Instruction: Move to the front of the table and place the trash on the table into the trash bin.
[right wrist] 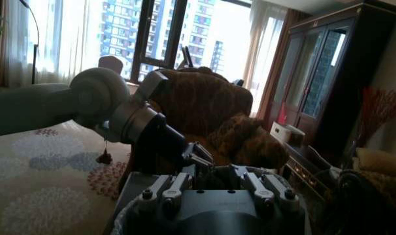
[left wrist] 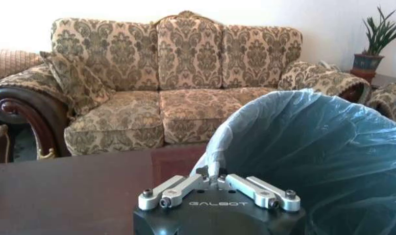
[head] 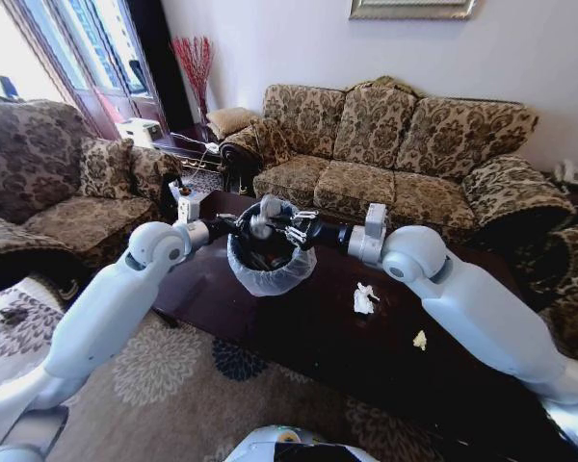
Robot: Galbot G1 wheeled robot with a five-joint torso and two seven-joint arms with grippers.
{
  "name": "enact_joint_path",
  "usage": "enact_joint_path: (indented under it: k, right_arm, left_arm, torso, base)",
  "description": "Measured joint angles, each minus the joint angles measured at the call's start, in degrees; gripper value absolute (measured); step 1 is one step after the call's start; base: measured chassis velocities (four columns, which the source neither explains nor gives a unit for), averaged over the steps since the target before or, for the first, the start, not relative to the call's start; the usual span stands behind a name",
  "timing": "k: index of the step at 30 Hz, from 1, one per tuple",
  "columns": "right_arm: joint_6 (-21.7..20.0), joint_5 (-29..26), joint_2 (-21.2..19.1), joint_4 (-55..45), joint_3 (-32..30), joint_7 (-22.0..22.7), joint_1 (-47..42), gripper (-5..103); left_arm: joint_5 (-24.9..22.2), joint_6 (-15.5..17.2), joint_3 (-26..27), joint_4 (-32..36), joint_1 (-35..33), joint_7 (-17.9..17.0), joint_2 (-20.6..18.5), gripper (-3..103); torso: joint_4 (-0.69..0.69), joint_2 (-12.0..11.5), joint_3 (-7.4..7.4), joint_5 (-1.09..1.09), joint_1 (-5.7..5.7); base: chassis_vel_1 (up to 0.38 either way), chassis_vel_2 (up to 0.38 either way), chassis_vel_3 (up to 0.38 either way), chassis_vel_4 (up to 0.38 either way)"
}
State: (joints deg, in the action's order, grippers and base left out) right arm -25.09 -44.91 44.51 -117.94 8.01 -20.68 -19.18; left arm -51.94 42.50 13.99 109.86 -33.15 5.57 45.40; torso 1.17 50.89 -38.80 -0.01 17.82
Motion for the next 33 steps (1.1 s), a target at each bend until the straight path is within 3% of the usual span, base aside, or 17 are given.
enact_joint_path:
  k: [3,4,6,8,9,13,15,17,24,26,33]
  right_arm:
    - [0.3,-0.1,-0.2,0.0,-0.2,0.5,-0.3,39]
    - [0.8,-0.7,-0.1,-0.1,-0.3,1.9,-0.4,50]
    - [1.3,-1.3,0.1,-0.2,-0.3,2.8,-0.3,50]
    - [3.5,-3.9,0.8,-0.7,-0.4,8.3,0.4,61]
    - [3.5,-3.9,0.8,-0.7,-0.4,8.3,0.4,61]
    - [4.1,-9.8,0.8,-0.8,-3.0,20.8,0.9,83]
    - [3.6,-10.2,0.0,-0.2,-4.4,21.7,0.0,83]
    - [2.1,-10.0,-2.6,0.8,-7.2,22.9,-3.3,93]
    - [-1.1,-6.4,-4.9,3.7,-9.5,25.1,-11.5,100]
    - [-0.6,-3.3,-3.3,6.2,-10.0,28.1,-15.8,100]
    - [2.4,3.8,-0.5,9.1,-13.6,29.1,-27.9,100]
  left_arm:
    - [-0.1,0.0,0.2,0.3,-0.2,0.0,0.0,0]
    - [-0.1,-0.1,0.3,0.4,-0.3,0.0,0.0,0]
    - [-0.1,-0.1,0.3,0.4,-0.3,0.0,0.0,0]
    - [-0.1,-0.1,0.4,0.5,-0.4,0.0,0.1,0]
    - [-0.1,-0.1,0.4,0.5,-0.4,0.0,0.1,0]
    - [0.3,-0.6,0.4,0.5,-1.2,-0.1,0.6,0]
    - [0.5,-0.9,0.3,0.5,-1.4,-0.1,0.7,0]
    - [1.1,-1.5,0.4,0.6,-1.7,0.0,1.3,0]
    - [2.6,-1.8,1.7,1.0,-2.9,0.5,2.0,0]
    - [2.9,-2.3,2.5,1.2,-3.8,0.6,2.1,0]
    - [3.0,-2.8,5.5,2.1,-6.7,1.9,0.9,0]
  torso:
    - [0.0,0.0,0.0,0.0,0.0]
    - [-0.01,0.0,0.0,0.0,0.0]
    - [-0.01,0.0,0.0,0.0,0.0]
    - [0.0,0.0,0.0,0.0,0.0]
    - [0.0,0.0,0.0,0.0,0.0]
    - [0.02,0.0,0.0,-0.02,0.0]
    - [0.02,0.0,0.0,-0.02,0.0]
    - [0.01,0.0,0.0,0.0,0.0]
    - [-0.02,0.0,0.0,0.02,0.0]
    - [0.0,0.0,0.0,0.0,0.0]
    - [0.01,0.0,0.0,0.01,0.0]
  base:
    - [0.0,0.0,0.0,0.0]
    - [0.0,0.0,0.0,0.0]
    - [0.0,0.0,0.0,0.0]
    - [0.0,0.0,0.0,0.0]
    - [0.0,0.0,0.0,0.0]
    - [0.0,0.0,0.0,0.0]
    - [0.0,0.0,0.0,0.0]
    - [0.0,0.0,0.0,0.0]
    - [0.0,0.0,0.0,0.0]
    - [0.0,0.0,0.0,0.0]
    - [-0.007,-0.006,-0.004,-0.006]
